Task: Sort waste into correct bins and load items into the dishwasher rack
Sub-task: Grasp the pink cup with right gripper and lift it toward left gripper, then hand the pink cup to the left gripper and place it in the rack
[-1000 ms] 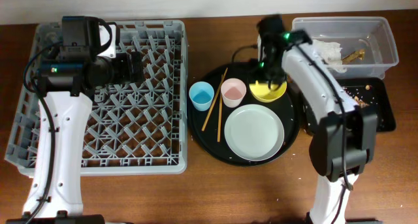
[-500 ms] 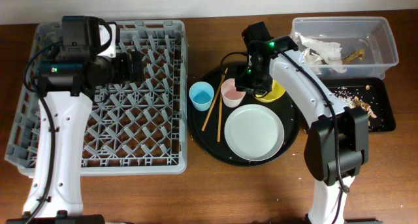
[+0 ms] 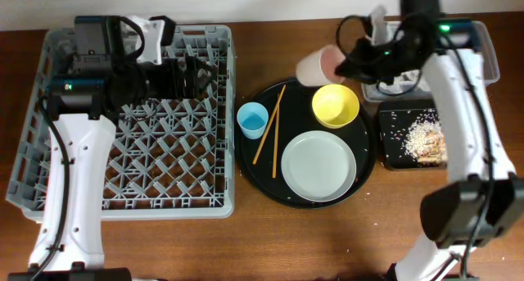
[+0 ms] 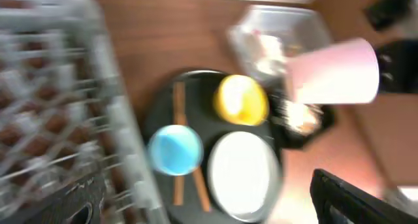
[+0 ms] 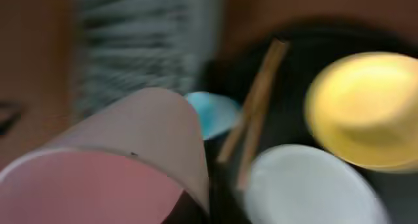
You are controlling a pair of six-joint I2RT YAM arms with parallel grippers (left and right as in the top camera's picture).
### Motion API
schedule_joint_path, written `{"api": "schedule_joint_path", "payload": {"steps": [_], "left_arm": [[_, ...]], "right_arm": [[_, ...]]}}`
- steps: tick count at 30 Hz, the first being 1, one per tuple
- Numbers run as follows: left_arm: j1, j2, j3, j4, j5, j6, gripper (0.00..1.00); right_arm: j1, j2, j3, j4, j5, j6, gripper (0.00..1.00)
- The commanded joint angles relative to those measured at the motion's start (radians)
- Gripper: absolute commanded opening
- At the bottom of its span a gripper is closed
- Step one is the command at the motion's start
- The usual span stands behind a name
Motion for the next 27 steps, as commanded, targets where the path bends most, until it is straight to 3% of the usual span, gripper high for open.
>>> {"api": "schedule_joint_path", "payload": {"steps": [1, 2, 3, 7, 10, 14, 17, 22, 27], "left_arm": [[0.008, 0.094, 0.012, 0.024, 0.645, 0.217, 1.00], [0.021, 0.161, 0.012, 0.024, 0.845, 0.299, 1.00], [0.026, 0.224, 0.012, 0.023, 0.915, 0.329, 1.00], [0.023, 0.304, 0.011, 0.023, 0.915, 0.317, 0.99], [0.020, 0.303, 0.012, 0.023, 0.915, 0.257, 0.99], [0.025, 0.303, 0.012, 0.023, 0.915, 0.224, 1.00], [0.024, 0.303, 0.012, 0.024, 0.915, 0.224, 1.00], [0.011, 0.303, 0.012, 0.035, 0.915, 0.224, 0.99], [0.010, 0.303, 0.012, 0.047, 0.915, 0.224, 0.99]], "right_arm": [[0.029, 0.013, -0.007, 0.058, -0.483, -0.149, 0.04], [0.036, 0.013, -0.007, 0.086, -0.539, -0.148, 0.04], [0.042, 0.013, -0.007, 0.087, -0.542, -0.148, 0.04], [0.110, 0.016, -0.007, 0.136, -0.547, -0.174, 0.04], [0.212, 0.037, -0.007, 0.334, -0.384, 0.005, 0.04], [0.202, 0.048, -0.007, 0.386, -0.285, 0.043, 0.04], [0.156, 0.051, -0.007, 0.394, -0.279, 0.045, 0.04], [0.300, 0.135, -0.008, 0.499, -0.320, 0.072, 0.04], [0.330, 0.138, -0.008, 0.594, -0.387, 0.120, 0.04]]}}
